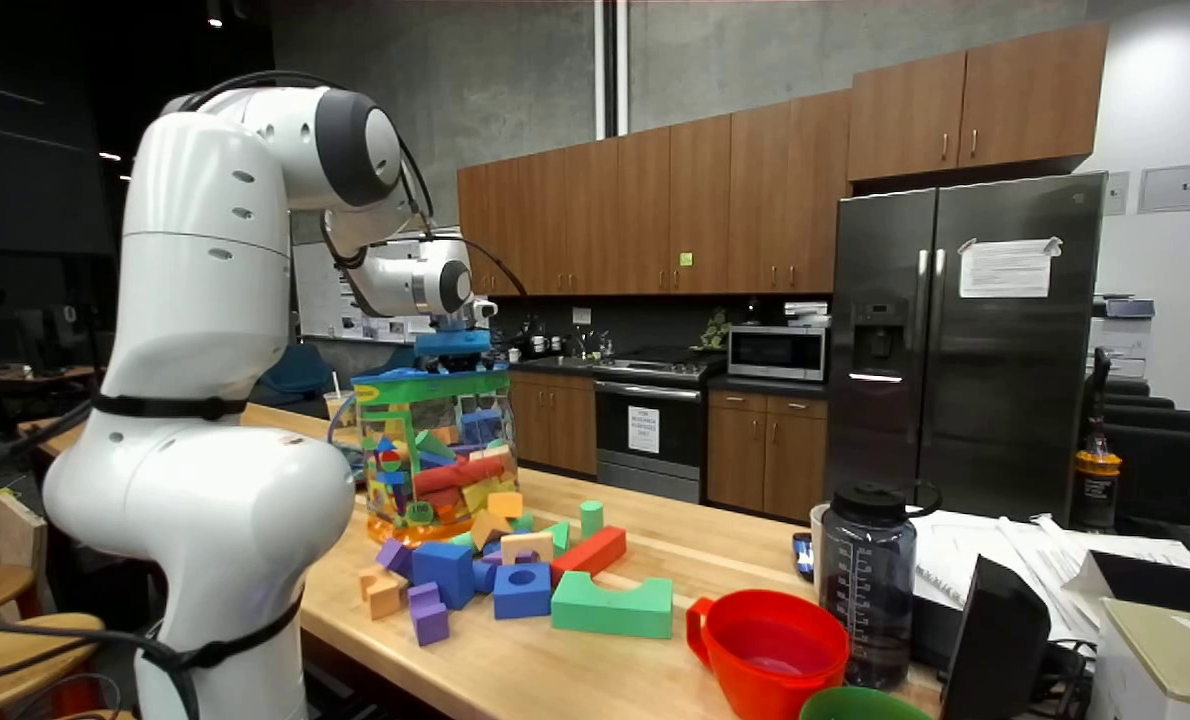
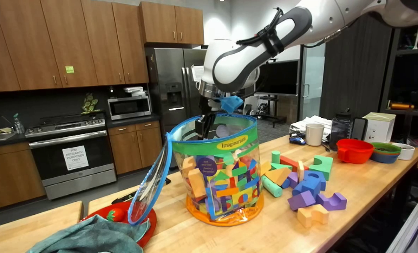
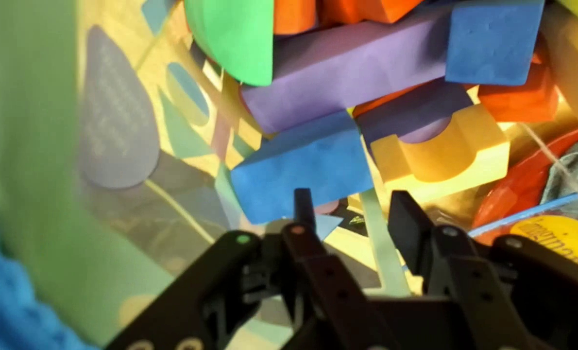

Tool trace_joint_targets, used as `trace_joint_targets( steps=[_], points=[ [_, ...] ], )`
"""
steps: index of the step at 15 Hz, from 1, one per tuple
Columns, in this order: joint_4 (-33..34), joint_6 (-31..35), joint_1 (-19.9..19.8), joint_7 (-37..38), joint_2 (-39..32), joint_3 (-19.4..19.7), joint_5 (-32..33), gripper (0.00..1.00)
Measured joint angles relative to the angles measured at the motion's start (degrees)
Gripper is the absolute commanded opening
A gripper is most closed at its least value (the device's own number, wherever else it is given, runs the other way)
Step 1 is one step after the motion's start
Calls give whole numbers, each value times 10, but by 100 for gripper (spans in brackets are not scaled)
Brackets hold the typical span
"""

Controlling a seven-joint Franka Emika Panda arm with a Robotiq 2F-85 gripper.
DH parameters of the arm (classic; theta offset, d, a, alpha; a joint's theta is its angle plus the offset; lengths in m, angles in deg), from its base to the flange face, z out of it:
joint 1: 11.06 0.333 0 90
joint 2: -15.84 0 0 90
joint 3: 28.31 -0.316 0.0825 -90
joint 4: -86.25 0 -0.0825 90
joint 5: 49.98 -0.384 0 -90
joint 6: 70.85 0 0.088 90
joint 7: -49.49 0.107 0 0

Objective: Pick up one blue rectangular block and put it on the table, pick up one green cylindrical block and put it on the table

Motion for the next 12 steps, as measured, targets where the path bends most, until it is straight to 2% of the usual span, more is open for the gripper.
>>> trace_joint_targets(
  steps=[3,7,9,12],
  points=[
    [-17,-4,3,19,0,-3,-11,98],
    [-31,3,8,41,1,-6,-13,100],
    [-42,38,10,49,1,-5,3,100],
    [-68,111,12,73,0,-1,60,100]
  ],
)
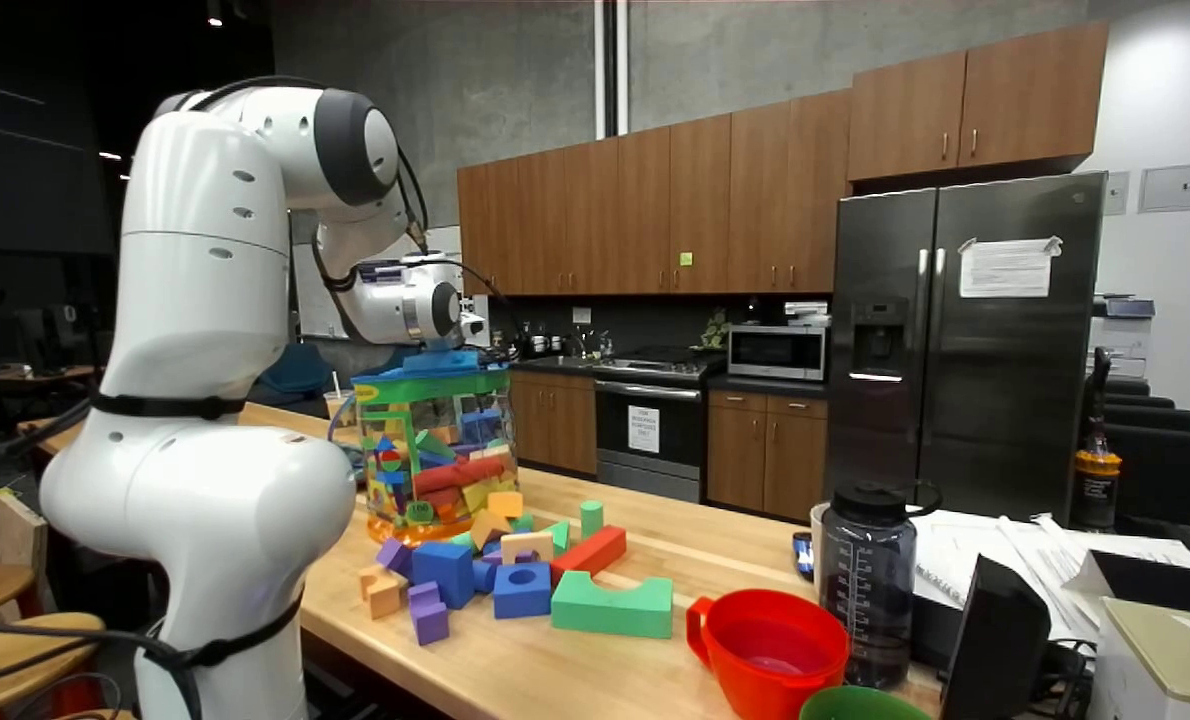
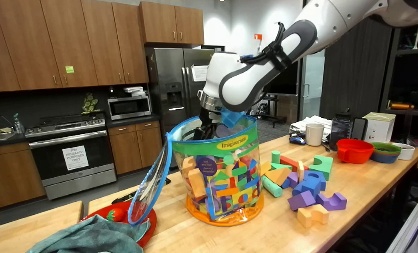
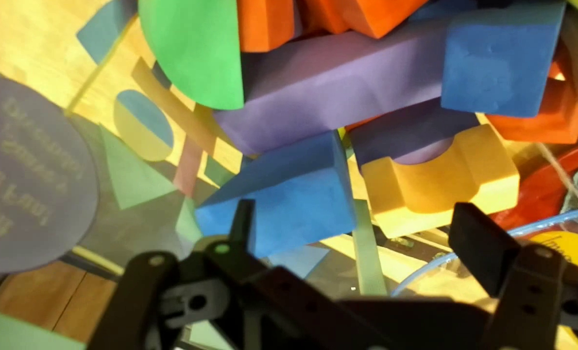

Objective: Pick up one blue rectangular block and put it on the table, pick up one green cylindrical block and put it on the table

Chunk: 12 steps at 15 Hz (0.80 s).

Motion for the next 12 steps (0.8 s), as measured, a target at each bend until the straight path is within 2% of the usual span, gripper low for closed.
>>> trace_joint_targets(
  steps=[4,5,6,8,9,12],
  points=[
    [-32,65,2,34,0,11,71,100],
    [-36,71,3,39,0,13,83,97],
    [-39,76,4,42,0,15,91,76],
    [-43,81,4,47,0,17,104,71],
    [-44,81,4,47,0,17,108,65],
    [-45,82,4,47,0,17,110,39]
  ],
)
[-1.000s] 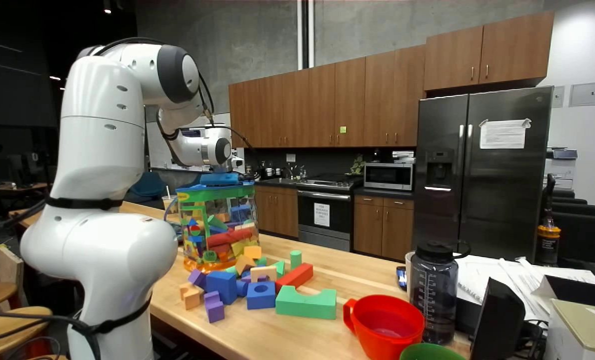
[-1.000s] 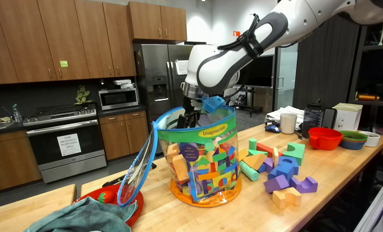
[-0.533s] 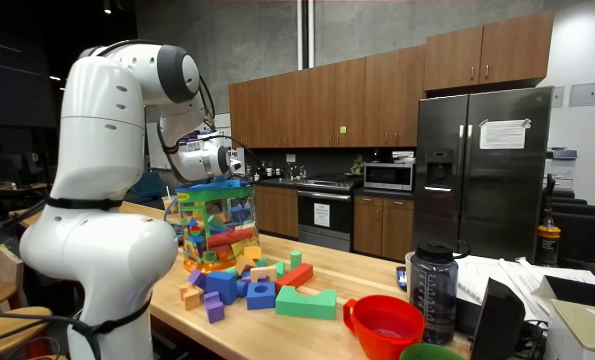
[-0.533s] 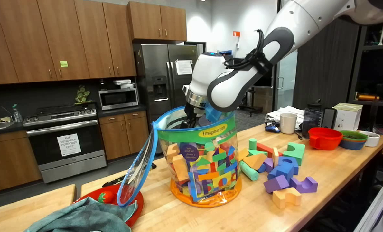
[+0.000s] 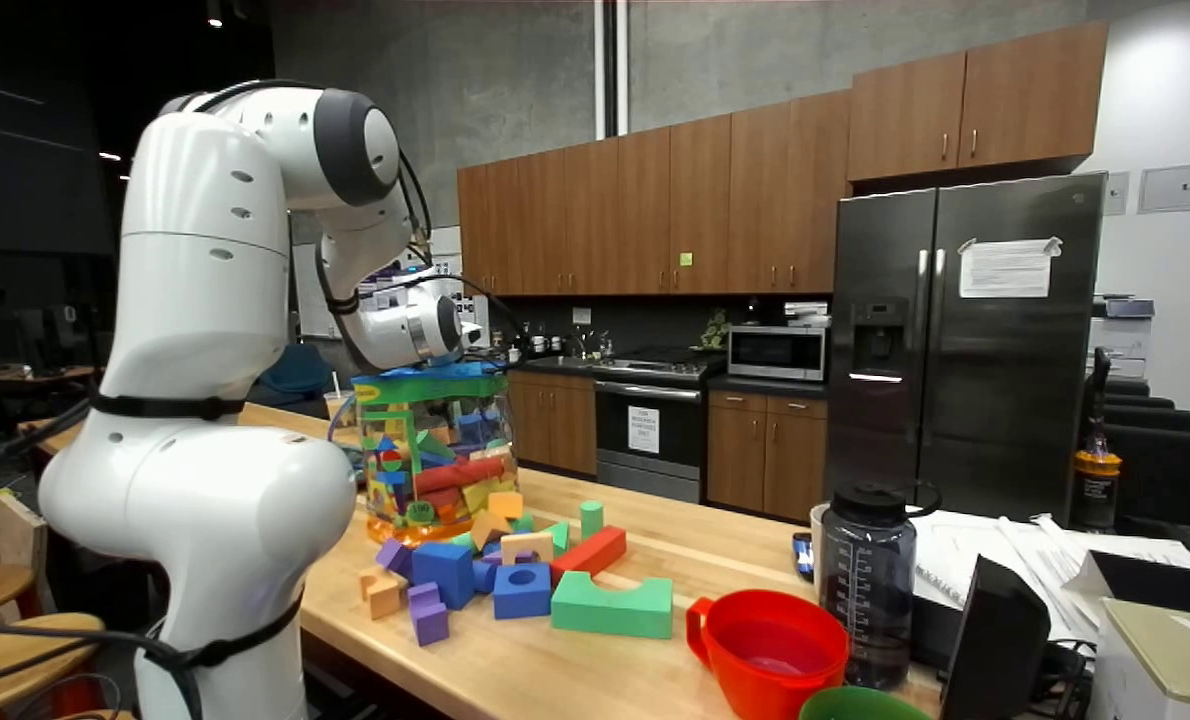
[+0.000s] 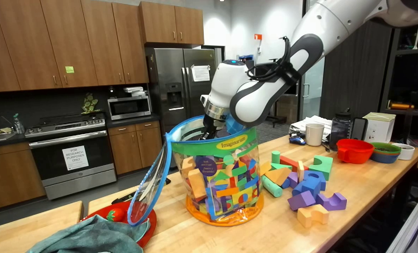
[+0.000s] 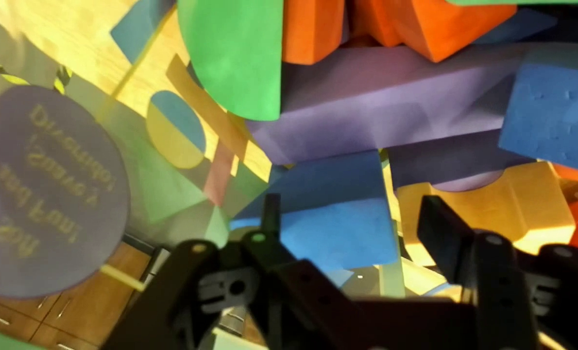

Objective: Pick up one blue rectangular block and put it on the table, pick up one green cylindrical block and put it on the table

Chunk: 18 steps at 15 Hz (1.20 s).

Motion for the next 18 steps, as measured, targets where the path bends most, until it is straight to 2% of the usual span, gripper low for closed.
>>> trace_joint_targets(
  steps=[6,8,11,12,14,18],
  points=[
    [0,4,2,0,1,0,0,3],
    [0,7,3,-1,2,0,1,5],
    [0,9,3,-1,2,0,2,2],
    [0,10,3,-1,2,0,2,37],
    [0,13,3,-1,2,1,2,35],
    [0,13,3,1,2,3,22,58]
  ],
)
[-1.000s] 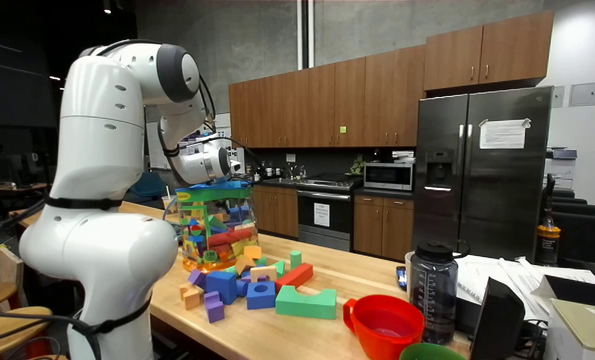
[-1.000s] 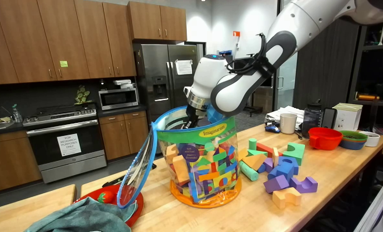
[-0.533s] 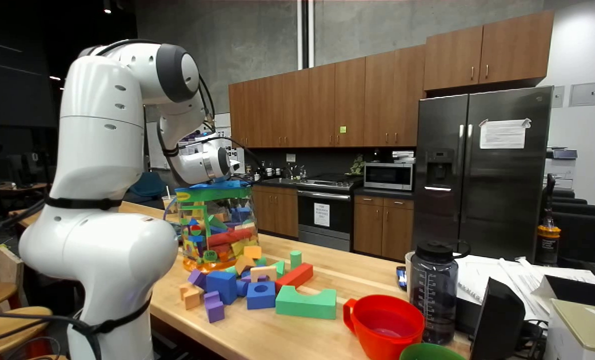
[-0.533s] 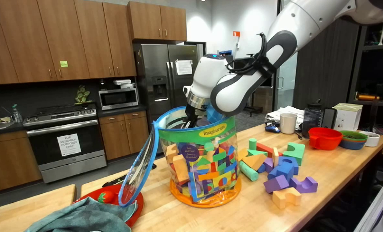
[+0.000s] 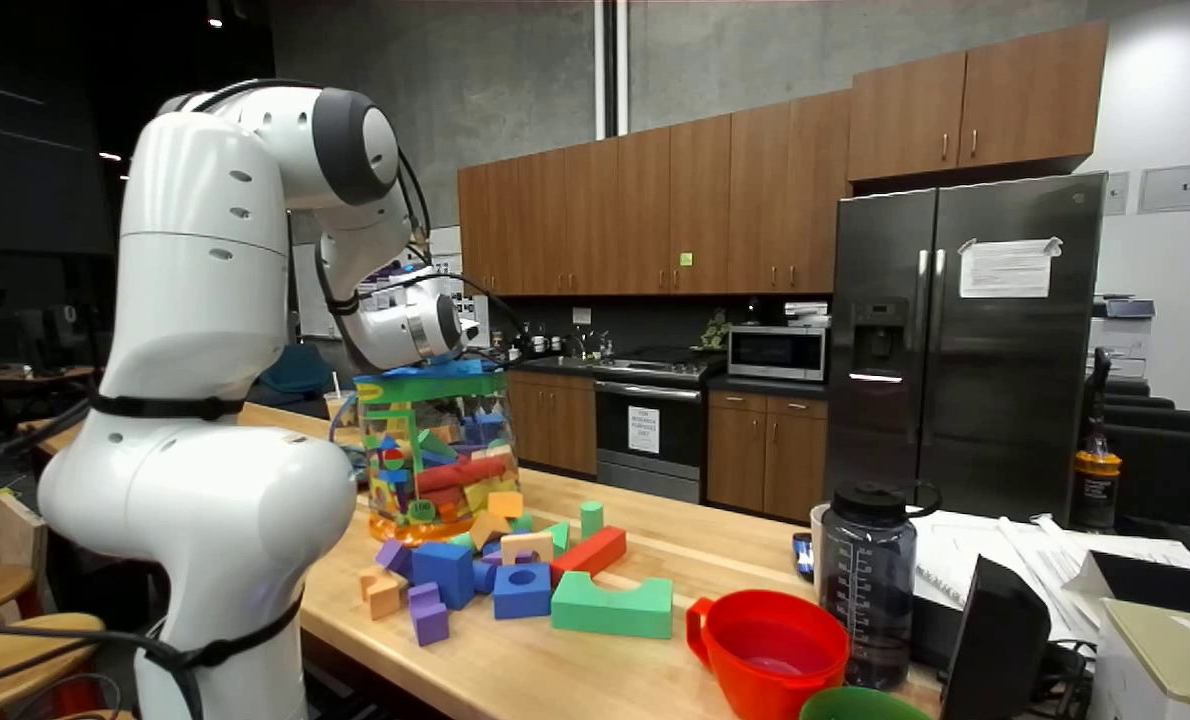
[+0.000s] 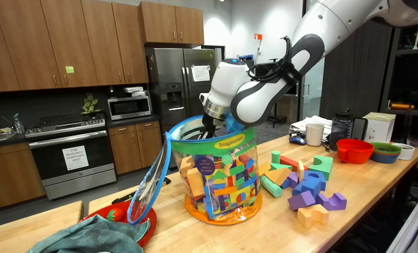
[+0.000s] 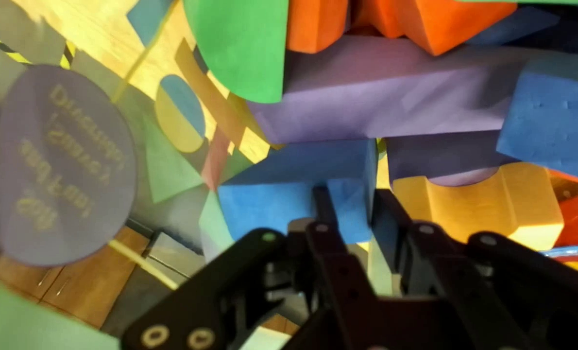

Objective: Pick up one blue rectangular block and put it on the table, pick up one green cylindrical block and put it on the table

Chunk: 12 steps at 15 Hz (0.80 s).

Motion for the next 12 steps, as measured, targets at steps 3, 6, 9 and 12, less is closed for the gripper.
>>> trace_joint_targets(
  steps=[3,6,9,12],
  points=[
    [0,0,0,0,0,5,14,79],
    [1,0,0,0,0,9,23,100],
    [5,-3,0,14,0,14,34,100],
    [19,-21,6,92,0,21,70,100]
  ],
)
